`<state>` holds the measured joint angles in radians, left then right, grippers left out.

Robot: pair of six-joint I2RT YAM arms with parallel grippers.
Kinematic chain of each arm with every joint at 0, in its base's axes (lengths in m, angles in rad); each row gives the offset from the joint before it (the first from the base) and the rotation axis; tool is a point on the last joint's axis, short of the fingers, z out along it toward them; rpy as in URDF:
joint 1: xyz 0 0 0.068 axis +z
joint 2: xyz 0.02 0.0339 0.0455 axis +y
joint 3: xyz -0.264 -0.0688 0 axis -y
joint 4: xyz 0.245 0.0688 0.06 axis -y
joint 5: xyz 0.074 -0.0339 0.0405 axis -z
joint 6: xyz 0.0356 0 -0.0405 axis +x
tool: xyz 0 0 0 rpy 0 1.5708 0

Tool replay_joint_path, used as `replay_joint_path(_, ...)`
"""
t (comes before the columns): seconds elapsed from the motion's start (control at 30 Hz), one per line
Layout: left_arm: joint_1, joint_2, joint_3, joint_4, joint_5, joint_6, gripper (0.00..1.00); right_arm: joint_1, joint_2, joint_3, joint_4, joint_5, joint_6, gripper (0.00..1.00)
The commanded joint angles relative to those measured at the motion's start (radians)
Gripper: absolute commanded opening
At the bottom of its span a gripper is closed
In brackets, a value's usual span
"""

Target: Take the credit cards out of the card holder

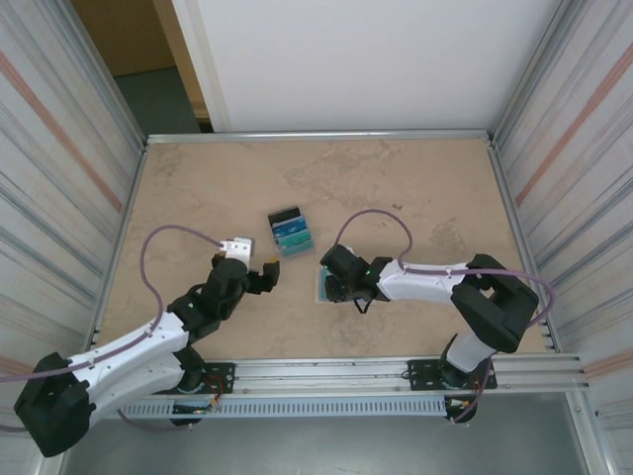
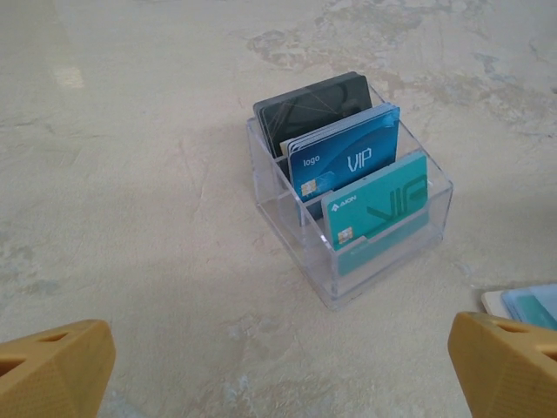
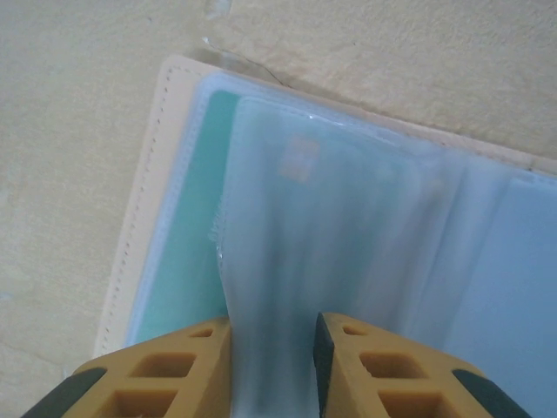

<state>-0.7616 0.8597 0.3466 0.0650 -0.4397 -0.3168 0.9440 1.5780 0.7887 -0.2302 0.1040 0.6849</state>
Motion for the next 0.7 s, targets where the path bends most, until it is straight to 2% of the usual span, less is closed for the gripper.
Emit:
replay_joint_path(0.0, -0.011, 0.004, 0.037, 0.028, -0.041, 0.015, 0.99, 0.009, -0.029, -0.031, -0.012, -0.06, -0.055, 0.29)
replay_joint_path(0.43, -0.039, -0.04, 0.048, 0.027, -0.079, 0.012, 0.99, 0.101, -0.045, -0.014, 0.029, -0.142, -0.135, 0.24)
replay_joint_path(0.67, -0.047, -0.052, 0.056, 0.02, -0.097, 0.02, 0.99, 0.106, -0.078, -0.004, -0.053, -0.052, -0.132, 0.28)
